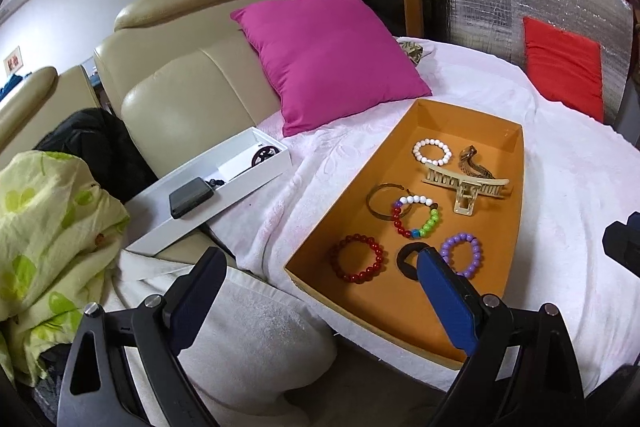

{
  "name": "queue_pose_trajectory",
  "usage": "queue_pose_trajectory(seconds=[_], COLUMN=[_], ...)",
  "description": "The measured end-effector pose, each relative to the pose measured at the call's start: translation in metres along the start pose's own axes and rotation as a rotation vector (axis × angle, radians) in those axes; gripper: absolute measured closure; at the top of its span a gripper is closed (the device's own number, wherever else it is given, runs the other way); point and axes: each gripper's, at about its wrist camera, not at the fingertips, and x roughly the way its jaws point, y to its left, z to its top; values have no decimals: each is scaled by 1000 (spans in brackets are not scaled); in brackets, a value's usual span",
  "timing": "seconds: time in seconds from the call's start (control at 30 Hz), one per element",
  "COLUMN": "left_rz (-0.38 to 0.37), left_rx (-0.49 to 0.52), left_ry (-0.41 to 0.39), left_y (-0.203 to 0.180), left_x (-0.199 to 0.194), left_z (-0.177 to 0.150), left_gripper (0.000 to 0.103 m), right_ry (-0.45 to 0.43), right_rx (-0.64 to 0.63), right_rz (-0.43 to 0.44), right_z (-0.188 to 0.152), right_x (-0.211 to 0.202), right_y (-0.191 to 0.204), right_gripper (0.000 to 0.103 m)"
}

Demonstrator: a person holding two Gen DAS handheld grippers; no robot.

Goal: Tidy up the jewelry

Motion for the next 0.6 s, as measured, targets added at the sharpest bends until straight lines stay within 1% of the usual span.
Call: queue_pose_trajectory(seconds=[0.13, 0.3, 0.4, 0.5, 0.6], left_rz=[-57, -89, -72, -33, -14], left_rx=[-1, -3, -11, -14, -17], left_ry=[-6, -4, 7, 23, 36], left_y=[6, 8, 12, 16, 20], left_x=[5, 11, 18, 25, 32], left_z=[-1, -2, -2, -2, -3], left_gripper=[7, 7, 7, 7, 7], right_ry=[8, 3, 8, 12, 19], right_rx=[-3, -6, -3, 6, 13], right_rz=[-13, -18, -20, -26, -30], right_z=[2, 7, 9, 9, 9], right_x=[8, 16, 21, 26, 30], right_y=[6, 17, 20, 21, 20], right_gripper=[34, 34, 34, 34, 34])
